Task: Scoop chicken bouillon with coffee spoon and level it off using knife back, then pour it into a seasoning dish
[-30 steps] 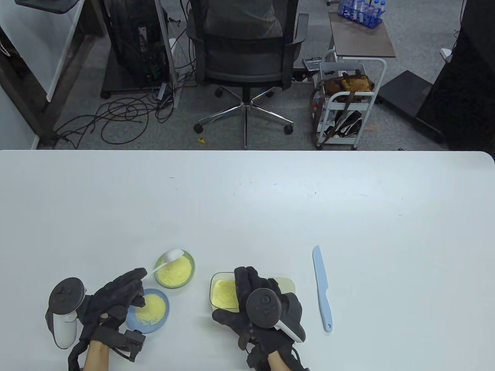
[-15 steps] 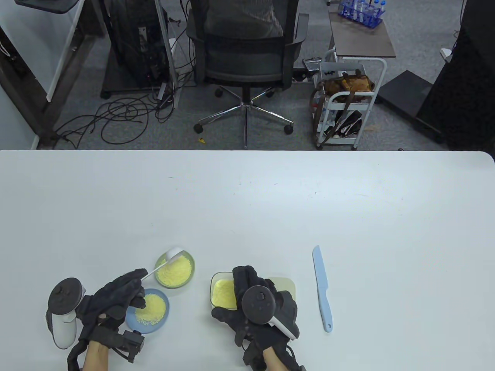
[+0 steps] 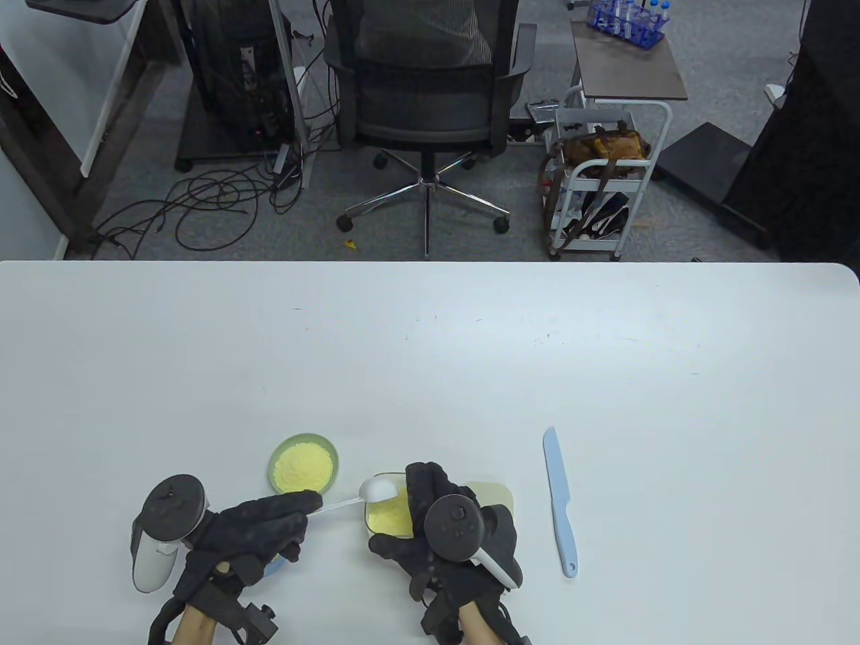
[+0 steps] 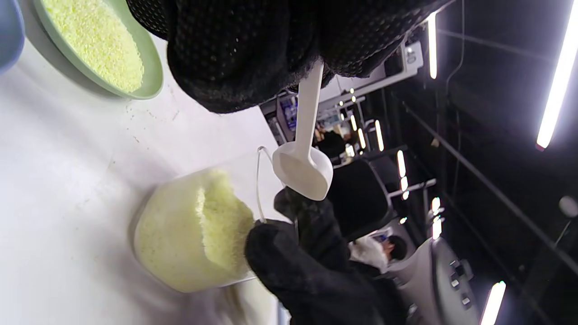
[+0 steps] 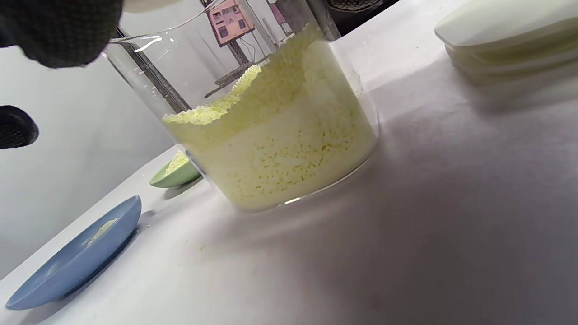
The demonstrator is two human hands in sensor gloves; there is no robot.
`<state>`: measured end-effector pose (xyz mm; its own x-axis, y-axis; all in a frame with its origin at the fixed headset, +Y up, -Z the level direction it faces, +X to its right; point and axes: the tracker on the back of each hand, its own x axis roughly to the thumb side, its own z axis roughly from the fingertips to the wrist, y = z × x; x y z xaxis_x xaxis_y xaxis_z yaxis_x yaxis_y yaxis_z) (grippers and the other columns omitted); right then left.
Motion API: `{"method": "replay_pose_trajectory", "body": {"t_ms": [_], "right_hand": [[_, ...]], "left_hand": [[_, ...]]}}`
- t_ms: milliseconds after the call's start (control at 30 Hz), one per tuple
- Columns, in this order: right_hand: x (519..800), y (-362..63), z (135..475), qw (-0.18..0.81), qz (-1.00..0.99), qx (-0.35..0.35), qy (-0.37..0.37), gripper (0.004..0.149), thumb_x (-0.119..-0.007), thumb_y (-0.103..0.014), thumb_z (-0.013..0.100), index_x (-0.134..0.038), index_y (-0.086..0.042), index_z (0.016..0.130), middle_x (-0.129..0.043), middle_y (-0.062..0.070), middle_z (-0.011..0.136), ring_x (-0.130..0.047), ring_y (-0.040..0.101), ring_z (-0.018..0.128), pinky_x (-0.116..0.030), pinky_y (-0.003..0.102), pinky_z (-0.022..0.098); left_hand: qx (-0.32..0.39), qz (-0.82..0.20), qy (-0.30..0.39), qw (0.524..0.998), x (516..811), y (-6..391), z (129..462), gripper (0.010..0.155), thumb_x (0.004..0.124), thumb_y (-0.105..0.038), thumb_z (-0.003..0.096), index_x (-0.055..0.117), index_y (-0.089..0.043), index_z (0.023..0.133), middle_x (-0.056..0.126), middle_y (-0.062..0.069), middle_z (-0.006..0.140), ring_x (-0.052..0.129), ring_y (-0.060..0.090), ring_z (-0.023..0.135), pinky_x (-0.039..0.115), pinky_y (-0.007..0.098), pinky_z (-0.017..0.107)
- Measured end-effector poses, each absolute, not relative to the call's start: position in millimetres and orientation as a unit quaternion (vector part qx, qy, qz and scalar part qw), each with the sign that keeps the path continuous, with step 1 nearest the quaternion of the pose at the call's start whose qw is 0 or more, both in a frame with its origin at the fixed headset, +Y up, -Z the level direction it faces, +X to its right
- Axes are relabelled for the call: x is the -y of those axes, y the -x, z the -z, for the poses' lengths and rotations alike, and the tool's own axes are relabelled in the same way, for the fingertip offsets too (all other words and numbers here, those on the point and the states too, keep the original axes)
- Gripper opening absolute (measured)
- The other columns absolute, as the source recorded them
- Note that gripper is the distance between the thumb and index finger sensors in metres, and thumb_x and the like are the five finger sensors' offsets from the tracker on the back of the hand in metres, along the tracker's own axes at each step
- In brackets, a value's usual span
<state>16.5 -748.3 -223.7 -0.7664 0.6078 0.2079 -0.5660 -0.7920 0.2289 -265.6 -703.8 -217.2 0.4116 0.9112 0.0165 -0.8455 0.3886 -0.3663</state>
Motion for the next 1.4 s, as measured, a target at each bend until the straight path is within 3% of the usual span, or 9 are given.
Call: {"method": "replay_pose_trajectory", "body": {"t_ms": [100, 433, 700, 1000, 1100, 1267, 1400], "right_hand": [[749, -17, 224, 0.316, -0.936, -0.077, -0.137, 0.099, -0.083, -0.055, 0.04, -0.018, -0.016, 0.104, -0.014, 0.019, 0.111, -0.039, 0.045, 0.096, -0.017, 0.068, 0.072], [750, -18, 224, 0.328, -0.931, -0.081, -0.139, 0.099, -0.083, -0.054, 0.041, -0.018, -0.017, 0.104, -0.013, 0.019, 0.11, -0.038, 0.045, 0.096, -0.017, 0.068, 0.072], [750, -19, 225, 0.335, -0.928, -0.084, -0.14, 0.098, -0.083, -0.054, 0.041, -0.018, -0.017, 0.104, -0.013, 0.019, 0.11, -0.038, 0.045, 0.096, -0.017, 0.068, 0.072], [750, -19, 225, 0.336, -0.928, -0.083, -0.14, 0.099, -0.083, -0.054, 0.04, -0.018, -0.017, 0.104, -0.013, 0.019, 0.11, -0.038, 0.045, 0.096, -0.018, 0.068, 0.072], [751, -19, 225, 0.337, -0.927, -0.084, -0.14, 0.099, -0.083, -0.054, 0.04, -0.018, -0.017, 0.104, -0.013, 0.019, 0.11, -0.038, 0.045, 0.096, -0.018, 0.068, 0.072], [751, -19, 225, 0.337, -0.927, -0.084, -0.139, 0.099, -0.083, -0.054, 0.04, -0.017, -0.017, 0.104, -0.013, 0.019, 0.11, -0.038, 0.045, 0.096, -0.018, 0.068, 0.072], [751, -19, 225, 0.337, -0.927, -0.084, -0.139, 0.099, -0.083, -0.054, 0.04, -0.017, -0.017, 0.104, -0.013, 0.019, 0.11, -0.038, 0.045, 0.096, -0.018, 0.068, 0.072]], "left_hand": [[0.103, -0.459, 0.126, 0.873, 696, 250, 222, 0.046, 0.085, -0.028, 0.0445, 0.084, -0.01, 0.086, 0.09, 0.012, 0.06, 0.095, 0.019, 0.036, 0.06, 0.051, 0.066], [0.102, -0.299, 0.144, 0.938, 683, 202, 237, 0.043, 0.087, -0.027, 0.0433, 0.087, -0.007, 0.082, 0.092, 0.014, 0.052, 0.093, 0.017, 0.028, 0.061, 0.051, 0.065], [0.105, -0.188, 0.258, 0.942, 668, 173, 257, 0.043, 0.085, -0.029, 0.0437, 0.089, -0.005, 0.079, 0.095, 0.012, 0.04, 0.091, 0.012, 0.015, 0.067, 0.049, 0.06], [0.106, -0.26, 0.323, 0.904, 682, 183, 271, 0.044, 0.082, -0.031, 0.0444, 0.089, 0.004, 0.071, 0.097, 0.003, 0.018, 0.088, 0.006, -0.005, 0.079, 0.04, 0.048], [0.086, -0.291, 0.329, 0.894, 692, 192, 272, 0.044, 0.08, -0.031, 0.0451, 0.092, 0.008, 0.063, 0.097, -0.001, 0.011, 0.087, 0.005, -0.012, 0.082, 0.036, 0.043], [0.076, -0.351, 0.362, 0.86, 713, 205, 269, 0.044, 0.077, -0.033, 0.0462, 0.094, 0.006, 0.056, 0.097, -0.002, 0.008, 0.087, 0.004, -0.014, 0.084, 0.033, 0.04], [0.076, -0.411, 0.367, 0.831, 721, 213, 265, 0.045, 0.076, -0.034, 0.0462, 0.094, 0.006, 0.057, 0.097, -0.003, 0.008, 0.087, 0.003, -0.015, 0.084, 0.032, 0.04]]}}
